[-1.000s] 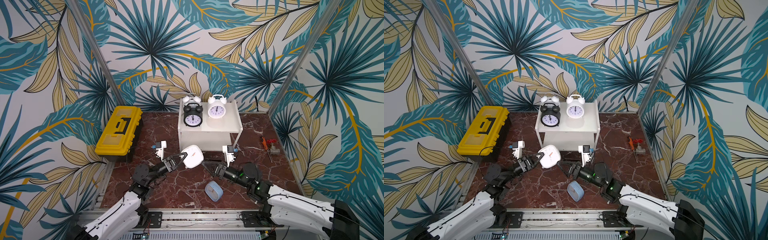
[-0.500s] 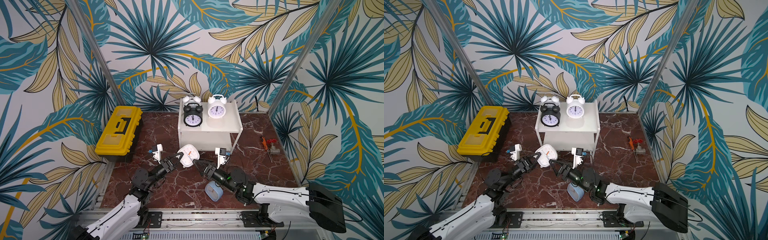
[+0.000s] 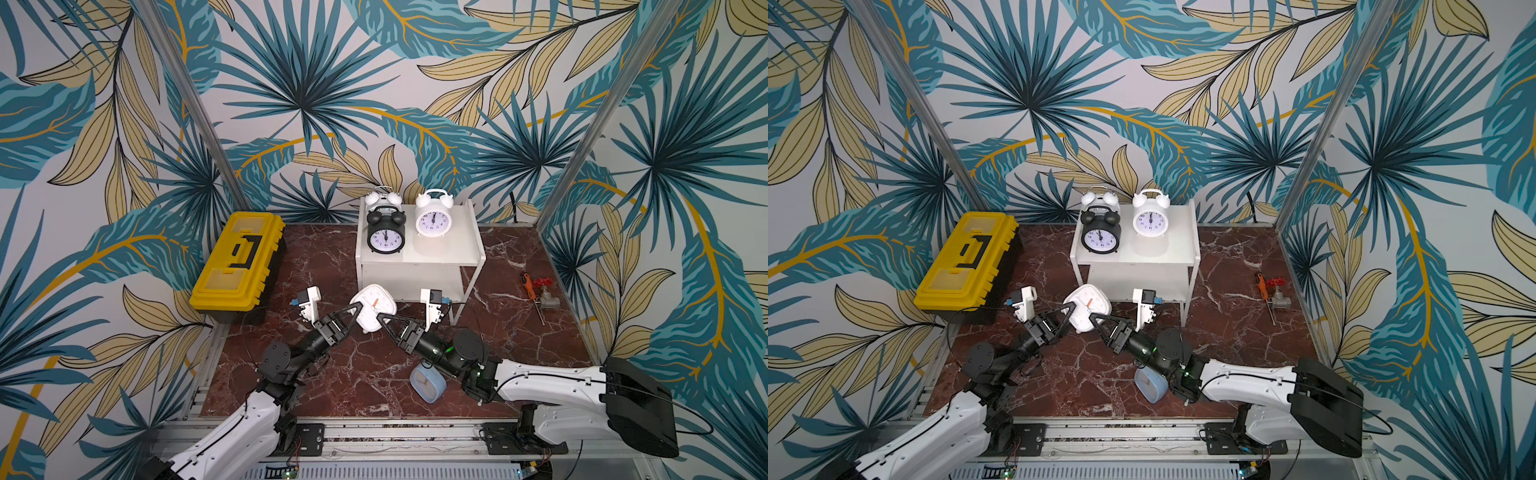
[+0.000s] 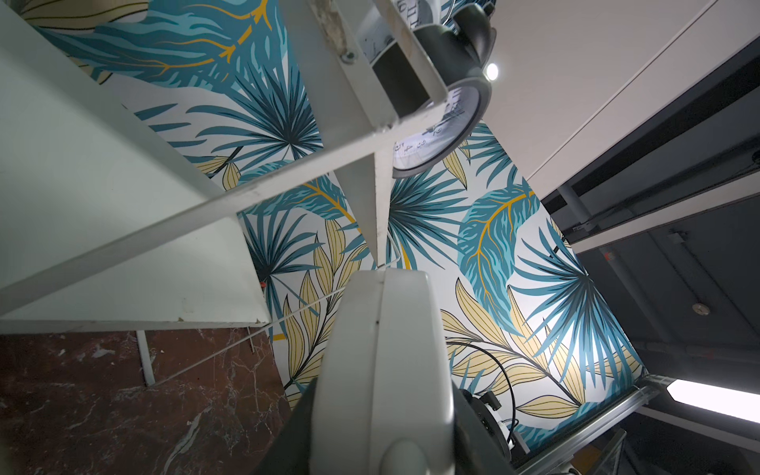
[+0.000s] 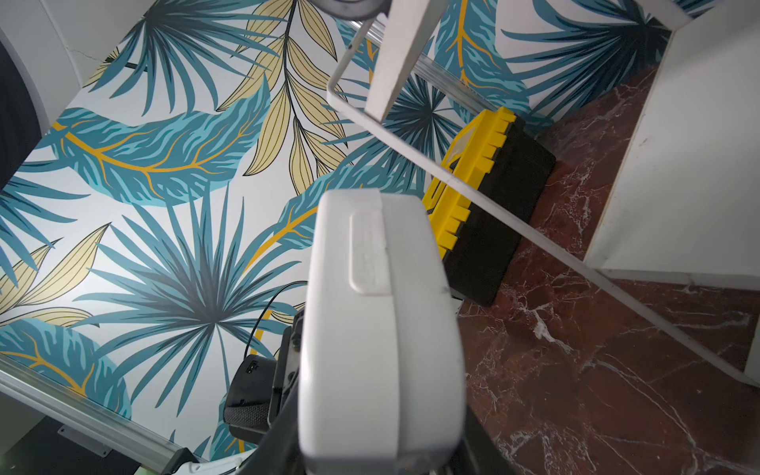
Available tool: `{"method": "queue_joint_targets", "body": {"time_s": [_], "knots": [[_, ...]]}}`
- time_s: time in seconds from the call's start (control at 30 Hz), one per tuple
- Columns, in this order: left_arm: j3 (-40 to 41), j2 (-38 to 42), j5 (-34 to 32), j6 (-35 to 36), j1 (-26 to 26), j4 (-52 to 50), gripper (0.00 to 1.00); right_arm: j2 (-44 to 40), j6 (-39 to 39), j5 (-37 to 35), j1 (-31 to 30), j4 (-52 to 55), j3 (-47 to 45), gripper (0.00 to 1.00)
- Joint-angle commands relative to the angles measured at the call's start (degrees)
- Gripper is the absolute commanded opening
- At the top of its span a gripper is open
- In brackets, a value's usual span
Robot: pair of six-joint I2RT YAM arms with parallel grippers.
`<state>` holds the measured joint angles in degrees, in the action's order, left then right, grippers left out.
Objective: Place the alarm clocks on the shelf by style
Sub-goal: Pick up the alarm from the center of the board.
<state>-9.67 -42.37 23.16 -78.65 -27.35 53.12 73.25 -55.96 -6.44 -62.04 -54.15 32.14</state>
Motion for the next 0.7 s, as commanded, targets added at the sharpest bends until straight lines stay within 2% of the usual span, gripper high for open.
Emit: {"method": "queue_joint_targets", "body": {"time_s": [0.0, 0.07, 0.17, 0.3, 0.43, 0.57, 0.67], "knots": [[1.23, 0.46, -0.71, 1.74, -0.16, -3.74, 0.45, -0.41, 3.53, 0.83, -0.32, 4.80, 1.62, 0.36], [1.06, 1.55, -1.99, 2.76, -0.16, -6.18, 0.55, -1.50, 4.40, 0.68, -0.35, 9.50, 3.01, 0.29], [-0.21, 4.49, -2.09, 5.37, 0.19, -13.23, 0.79, -3.67, 6.01, 0.92, -0.10, 17.87, 5.70, 0.28], [-4.22, 8.68, -0.69, 11.47, 0.54, -26.22, 1.00, -6.70, 10.18, 4.31, 0.43, 31.18, 10.77, 0.28], [-7.06, 11.16, 1.81, 16.03, 1.80, -33.60, 1.00, -9.92, 14.20, 10.00, 2.72, 45.94, 15.67, 0.27], [-8.81, 11.40, 5.41, 18.32, 3.23, -36.51, 1.00, -10.33, 15.26, 22.85, 8.09, 51.80, 17.38, 0.28], [-10.58, 9.55, 10.12, 20.71, 3.74, -37.12, 1.00, -10.22, 13.91, 32.65, 12.63, 51.23, 16.86, 0.27]]}}
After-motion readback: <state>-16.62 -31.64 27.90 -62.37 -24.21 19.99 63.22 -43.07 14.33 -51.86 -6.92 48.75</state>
